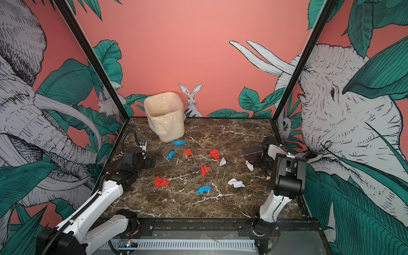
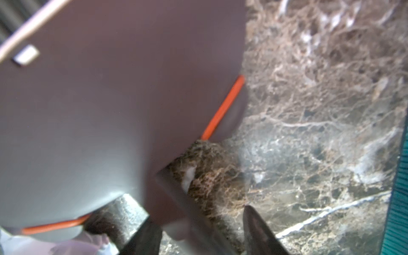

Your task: Sweep away the paper scraps from the table

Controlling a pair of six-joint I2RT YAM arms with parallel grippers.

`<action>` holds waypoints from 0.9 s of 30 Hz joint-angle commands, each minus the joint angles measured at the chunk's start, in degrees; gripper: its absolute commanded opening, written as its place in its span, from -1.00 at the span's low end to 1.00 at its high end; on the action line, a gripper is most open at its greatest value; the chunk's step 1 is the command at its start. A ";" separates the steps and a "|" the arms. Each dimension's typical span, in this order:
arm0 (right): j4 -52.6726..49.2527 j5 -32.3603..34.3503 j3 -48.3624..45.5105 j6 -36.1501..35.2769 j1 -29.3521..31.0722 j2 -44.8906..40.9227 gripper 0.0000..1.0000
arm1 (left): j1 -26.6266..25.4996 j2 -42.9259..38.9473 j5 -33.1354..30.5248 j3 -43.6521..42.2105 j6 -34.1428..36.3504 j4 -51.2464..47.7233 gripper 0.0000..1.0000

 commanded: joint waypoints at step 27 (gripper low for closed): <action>-3.45 -2.03 2.66 -1.22 0.01 4.70 -0.86 | -1.02 -1.52 -1.85 0.80 -1.57 -2.21 0.99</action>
